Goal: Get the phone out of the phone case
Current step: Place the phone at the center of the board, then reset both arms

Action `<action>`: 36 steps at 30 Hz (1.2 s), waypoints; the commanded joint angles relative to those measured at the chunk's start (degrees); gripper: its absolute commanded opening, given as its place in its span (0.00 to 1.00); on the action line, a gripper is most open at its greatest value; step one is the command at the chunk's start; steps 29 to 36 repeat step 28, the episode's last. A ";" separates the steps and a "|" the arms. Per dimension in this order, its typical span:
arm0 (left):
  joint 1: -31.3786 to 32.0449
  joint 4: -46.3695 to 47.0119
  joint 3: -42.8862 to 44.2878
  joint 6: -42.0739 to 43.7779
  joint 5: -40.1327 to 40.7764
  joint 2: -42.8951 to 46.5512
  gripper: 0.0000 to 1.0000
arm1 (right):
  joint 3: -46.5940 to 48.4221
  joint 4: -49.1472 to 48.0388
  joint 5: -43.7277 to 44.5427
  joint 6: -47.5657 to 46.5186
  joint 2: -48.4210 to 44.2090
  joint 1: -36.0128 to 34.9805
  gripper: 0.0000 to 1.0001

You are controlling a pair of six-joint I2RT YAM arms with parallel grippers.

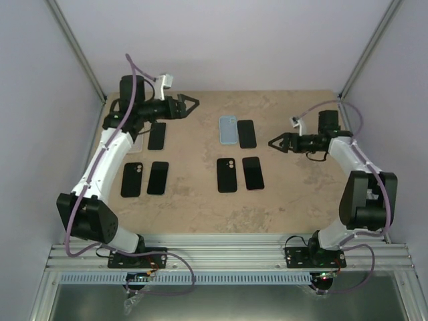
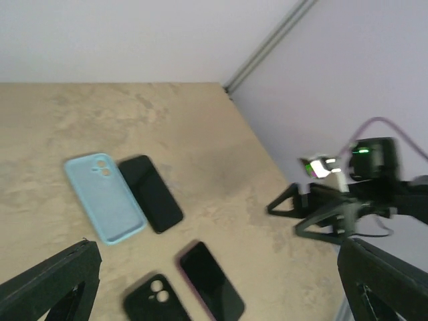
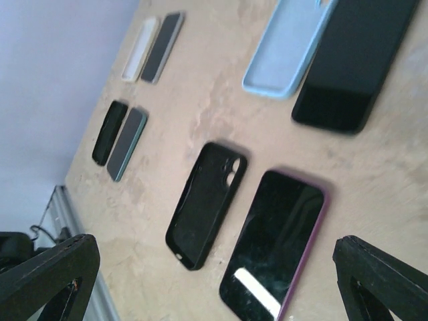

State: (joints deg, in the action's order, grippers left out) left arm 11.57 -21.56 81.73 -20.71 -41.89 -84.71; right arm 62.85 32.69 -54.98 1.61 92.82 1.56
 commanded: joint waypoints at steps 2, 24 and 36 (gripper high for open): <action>-7.27 -16.98 6.55 9.21 1.86 -2.81 0.99 | 6.00 2.21 1.50 -5.14 -5.53 3.75 0.98; -26.43 -16.31 -10.88 19.78 12.11 4.41 0.99 | -0.41 -0.25 -2.97 -14.81 -12.27 24.54 0.98; -26.42 -16.61 -10.68 19.81 13.41 4.94 0.99 | 0.65 0.37 -1.59 -14.96 -12.51 24.61 0.98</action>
